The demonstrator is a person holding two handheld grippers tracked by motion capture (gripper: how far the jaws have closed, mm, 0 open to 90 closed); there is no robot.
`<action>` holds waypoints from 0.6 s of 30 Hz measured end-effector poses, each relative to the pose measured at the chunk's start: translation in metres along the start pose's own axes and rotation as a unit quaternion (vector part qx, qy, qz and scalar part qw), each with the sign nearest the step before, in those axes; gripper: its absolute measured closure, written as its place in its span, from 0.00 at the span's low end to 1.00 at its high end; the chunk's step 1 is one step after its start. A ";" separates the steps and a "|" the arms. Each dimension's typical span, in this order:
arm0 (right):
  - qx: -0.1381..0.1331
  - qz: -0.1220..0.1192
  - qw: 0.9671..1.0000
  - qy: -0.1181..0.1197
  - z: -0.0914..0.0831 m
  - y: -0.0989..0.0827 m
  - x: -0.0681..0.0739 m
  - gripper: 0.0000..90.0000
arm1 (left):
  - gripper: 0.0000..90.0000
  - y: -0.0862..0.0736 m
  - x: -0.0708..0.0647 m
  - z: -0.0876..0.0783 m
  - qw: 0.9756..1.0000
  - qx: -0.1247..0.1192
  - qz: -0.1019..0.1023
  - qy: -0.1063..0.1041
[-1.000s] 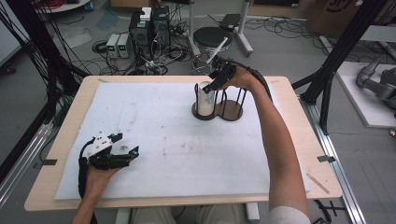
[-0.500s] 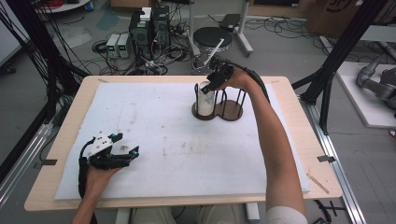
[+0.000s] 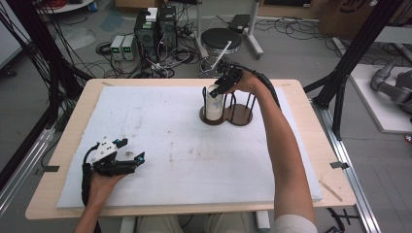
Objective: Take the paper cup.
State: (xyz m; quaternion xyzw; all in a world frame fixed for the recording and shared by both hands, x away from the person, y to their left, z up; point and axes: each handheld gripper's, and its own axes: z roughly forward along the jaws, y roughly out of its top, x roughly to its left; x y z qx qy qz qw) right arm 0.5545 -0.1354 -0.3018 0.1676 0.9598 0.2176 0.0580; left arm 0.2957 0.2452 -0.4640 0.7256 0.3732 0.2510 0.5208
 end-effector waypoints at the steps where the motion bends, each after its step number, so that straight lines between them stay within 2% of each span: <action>1: 0.000 0.000 1.000 0.000 0.000 0.000 0.000 0.41 | 0.16 0.000 0.000 0.000 1.000 0.000 0.000 0.000; 18: -0.008 0.004 1.000 -0.001 -0.005 0.000 0.001 0.42 | 0.16 0.000 -0.001 0.001 1.000 0.001 0.000 0.001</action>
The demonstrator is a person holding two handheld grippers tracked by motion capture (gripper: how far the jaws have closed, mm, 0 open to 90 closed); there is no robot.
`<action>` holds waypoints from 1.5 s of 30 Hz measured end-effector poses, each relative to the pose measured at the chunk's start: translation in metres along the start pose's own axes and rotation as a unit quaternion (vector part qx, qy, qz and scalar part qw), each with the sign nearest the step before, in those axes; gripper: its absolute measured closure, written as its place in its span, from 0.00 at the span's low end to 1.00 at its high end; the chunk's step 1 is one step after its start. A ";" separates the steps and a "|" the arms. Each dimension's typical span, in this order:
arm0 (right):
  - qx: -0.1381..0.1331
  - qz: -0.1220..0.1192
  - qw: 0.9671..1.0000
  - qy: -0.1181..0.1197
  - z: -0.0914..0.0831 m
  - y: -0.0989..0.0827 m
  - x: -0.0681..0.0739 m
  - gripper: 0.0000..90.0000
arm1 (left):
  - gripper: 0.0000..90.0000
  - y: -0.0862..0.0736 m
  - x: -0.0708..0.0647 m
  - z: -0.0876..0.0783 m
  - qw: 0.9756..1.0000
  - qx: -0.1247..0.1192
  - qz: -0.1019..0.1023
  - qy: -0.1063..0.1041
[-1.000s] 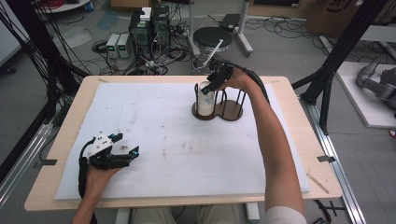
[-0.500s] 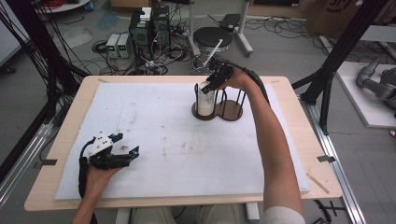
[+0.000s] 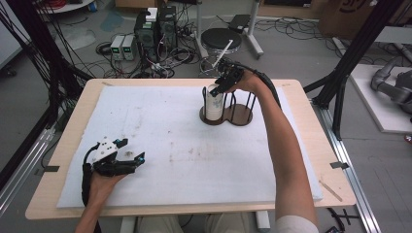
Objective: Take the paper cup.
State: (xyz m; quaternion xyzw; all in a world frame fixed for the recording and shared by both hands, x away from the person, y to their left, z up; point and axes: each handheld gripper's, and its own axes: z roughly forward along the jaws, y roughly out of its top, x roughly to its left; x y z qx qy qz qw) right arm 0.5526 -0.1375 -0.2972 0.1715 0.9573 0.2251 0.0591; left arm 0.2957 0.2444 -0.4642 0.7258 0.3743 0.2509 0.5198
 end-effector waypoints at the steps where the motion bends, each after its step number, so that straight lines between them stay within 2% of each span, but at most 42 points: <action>1: -0.002 -0.001 1.000 0.000 -0.001 0.000 0.000 0.42 | 0.16 0.000 0.000 0.000 1.000 0.000 0.000 0.000; 9: -0.028 0.006 1.000 -0.003 -0.015 0.001 0.000 0.42 | 0.16 0.000 0.000 0.000 1.000 0.000 0.003 0.001; 12: -0.041 0.010 0.999 -0.007 -0.025 0.001 0.000 0.43 | 0.16 0.000 -0.001 0.000 1.000 0.000 0.003 0.002; 14: -0.036 0.017 0.999 -0.008 -0.031 0.003 0.000 0.43 | 0.16 0.000 -0.001 0.000 1.000 0.000 0.003 0.002; 23: -0.066 0.008 0.997 -0.031 -0.067 0.020 0.001 0.43 | 0.16 0.000 -0.001 0.000 1.000 0.000 0.005 0.002; 25: -0.084 0.009 0.996 -0.031 -0.074 0.022 0.001 0.43 | 0.16 0.000 -0.001 0.000 1.000 0.000 0.004 0.002; 26: -0.087 0.011 0.996 -0.029 -0.077 0.022 0.001 0.43 | 0.16 0.000 -0.001 0.000 1.000 0.000 0.004 0.001; 27: -0.084 0.011 0.996 -0.036 -0.080 0.023 0.002 0.43 | 0.16 0.000 -0.001 0.000 1.000 0.000 0.004 0.001; 38: -0.083 0.012 0.995 -0.044 -0.089 0.024 0.006 0.43 | 0.16 0.000 -0.001 0.000 1.000 0.000 0.005 0.001; 41: -0.090 0.015 0.995 -0.047 -0.091 0.023 0.010 0.43 | 0.16 0.000 0.000 0.000 1.000 0.001 0.004 -0.001; 45: -0.112 0.012 0.993 -0.045 -0.096 0.014 0.022 0.43 | 0.16 0.000 0.002 0.000 1.000 0.001 -0.005 -0.003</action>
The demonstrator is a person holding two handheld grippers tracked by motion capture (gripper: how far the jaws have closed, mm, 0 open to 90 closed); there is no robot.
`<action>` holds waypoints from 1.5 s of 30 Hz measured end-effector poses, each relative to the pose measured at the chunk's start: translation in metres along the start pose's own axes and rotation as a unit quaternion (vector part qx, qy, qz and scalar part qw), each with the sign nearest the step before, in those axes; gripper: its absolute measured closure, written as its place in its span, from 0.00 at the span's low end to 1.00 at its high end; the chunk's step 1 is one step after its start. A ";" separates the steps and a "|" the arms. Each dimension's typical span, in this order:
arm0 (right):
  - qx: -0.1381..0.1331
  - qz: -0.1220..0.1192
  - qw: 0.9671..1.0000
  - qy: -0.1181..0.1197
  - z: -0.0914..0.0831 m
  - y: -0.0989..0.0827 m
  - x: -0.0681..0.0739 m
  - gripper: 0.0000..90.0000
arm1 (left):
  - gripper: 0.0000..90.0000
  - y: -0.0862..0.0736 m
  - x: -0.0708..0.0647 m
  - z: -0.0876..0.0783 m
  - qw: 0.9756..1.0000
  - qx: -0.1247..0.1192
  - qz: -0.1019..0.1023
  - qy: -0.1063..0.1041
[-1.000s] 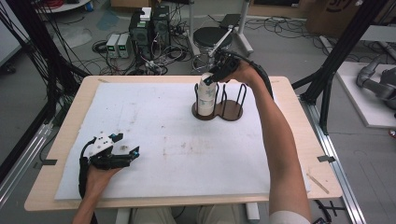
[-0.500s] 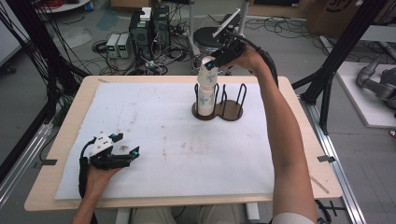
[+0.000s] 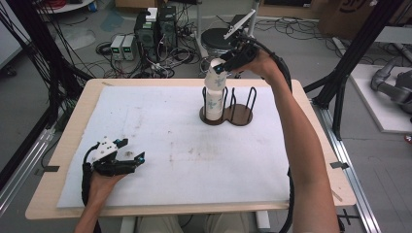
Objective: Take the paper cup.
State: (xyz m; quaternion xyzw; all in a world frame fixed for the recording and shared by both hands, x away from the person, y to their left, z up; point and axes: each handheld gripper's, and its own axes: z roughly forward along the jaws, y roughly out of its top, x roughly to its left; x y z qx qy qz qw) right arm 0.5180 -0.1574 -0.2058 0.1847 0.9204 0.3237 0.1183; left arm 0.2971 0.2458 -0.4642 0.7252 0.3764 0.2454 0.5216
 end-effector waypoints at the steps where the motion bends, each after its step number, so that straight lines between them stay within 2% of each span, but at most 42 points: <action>1: -0.006 0.002 1.000 0.000 -0.002 -0.003 0.003 0.43 | 0.16 0.000 0.000 0.000 1.000 0.000 0.000 0.000; 3: -0.020 0.007 1.000 0.002 -0.009 -0.011 0.010 0.43 | 0.16 0.000 -0.001 0.000 1.000 0.000 0.003 0.000; 9: -0.068 0.000 0.998 0.009 -0.032 -0.036 0.034 0.43 | 0.16 0.000 -0.001 0.000 1.000 -0.001 0.001 0.001; 14: -0.111 -0.003 0.994 0.009 -0.047 -0.060 0.057 0.43 | 0.16 0.000 -0.001 0.000 1.000 0.001 0.004 0.001; 19: -0.144 -0.002 0.990 0.011 -0.054 -0.084 0.080 0.43 | 0.16 0.000 -0.001 0.000 1.000 0.002 0.003 0.001; 25: -0.174 -0.012 0.985 0.020 -0.054 -0.105 0.103 0.43 | 0.16 0.000 -0.002 -0.001 1.000 -0.004 0.009 0.002; 27: -0.181 -0.008 0.983 0.028 -0.051 -0.112 0.110 0.43 | 0.16 0.000 -0.003 -0.001 1.000 -0.004 0.009 0.002; 32: -0.191 -0.008 0.981 0.027 -0.043 -0.128 0.126 0.43 | 0.16 0.000 -0.002 -0.001 1.000 -0.006 0.006 0.000; 34: -0.205 0.003 0.978 0.036 -0.041 -0.136 0.131 0.43 | 0.16 0.000 -0.001 -0.001 1.000 -0.006 0.006 -0.001; 38: -0.225 0.015 0.974 0.030 -0.037 -0.151 0.140 0.43 | 0.16 -0.001 -0.001 -0.002 1.000 -0.007 0.003 -0.003; 42: -0.250 0.016 0.968 0.027 -0.034 -0.162 0.150 0.43 | 0.16 -0.001 0.000 -0.002 1.000 -0.008 -0.001 -0.004; 45: -0.261 0.017 0.965 0.023 -0.032 -0.169 0.158 0.43 | 0.16 -0.001 0.000 -0.002 1.000 -0.008 0.003 -0.004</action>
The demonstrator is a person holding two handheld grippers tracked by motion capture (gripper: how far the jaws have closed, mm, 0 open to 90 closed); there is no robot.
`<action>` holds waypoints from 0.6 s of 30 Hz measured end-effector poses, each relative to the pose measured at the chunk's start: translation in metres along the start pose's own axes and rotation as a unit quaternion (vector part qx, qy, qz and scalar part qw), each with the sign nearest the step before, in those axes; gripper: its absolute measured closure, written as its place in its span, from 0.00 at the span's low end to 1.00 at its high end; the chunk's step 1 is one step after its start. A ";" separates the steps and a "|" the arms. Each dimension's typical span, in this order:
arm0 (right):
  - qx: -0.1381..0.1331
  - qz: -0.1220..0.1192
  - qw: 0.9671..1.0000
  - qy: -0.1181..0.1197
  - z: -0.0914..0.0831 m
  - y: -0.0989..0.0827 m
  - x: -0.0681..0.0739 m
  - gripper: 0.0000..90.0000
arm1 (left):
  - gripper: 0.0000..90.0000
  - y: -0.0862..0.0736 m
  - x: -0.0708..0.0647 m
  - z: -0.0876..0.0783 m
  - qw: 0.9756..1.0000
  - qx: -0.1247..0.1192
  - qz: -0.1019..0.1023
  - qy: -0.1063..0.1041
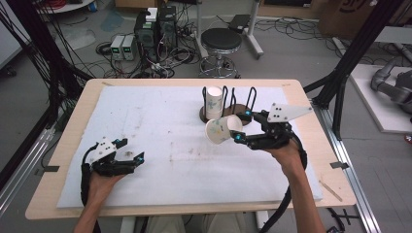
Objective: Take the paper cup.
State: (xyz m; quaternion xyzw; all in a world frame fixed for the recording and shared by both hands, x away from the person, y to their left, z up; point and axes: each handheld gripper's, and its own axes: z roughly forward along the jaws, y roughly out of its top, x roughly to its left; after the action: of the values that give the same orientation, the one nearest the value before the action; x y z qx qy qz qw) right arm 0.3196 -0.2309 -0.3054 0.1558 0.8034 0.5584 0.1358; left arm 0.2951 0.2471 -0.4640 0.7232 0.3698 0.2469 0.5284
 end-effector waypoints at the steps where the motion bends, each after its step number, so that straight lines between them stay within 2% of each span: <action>1: -0.003 -0.001 1.000 -0.001 0.000 -0.003 0.002 0.43 | 0.16 0.000 0.000 0.000 1.000 -0.001 -0.001 0.001; 10: -0.003 -0.002 1.000 0.002 0.004 -0.023 0.013 0.43 | 0.16 0.000 0.000 0.000 1.000 0.001 -0.004 0.001; 18: -0.005 -0.001 1.000 0.008 0.008 -0.027 0.016 0.43 | 0.16 0.000 0.000 0.000 1.000 -0.001 -0.004 0.001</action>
State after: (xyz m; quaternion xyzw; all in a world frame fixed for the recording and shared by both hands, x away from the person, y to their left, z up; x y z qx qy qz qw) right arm 0.3059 -0.2263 -0.3343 0.1493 0.8021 0.5633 0.1306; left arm 0.2951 0.2475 -0.4641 0.7211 0.3733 0.2461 0.5293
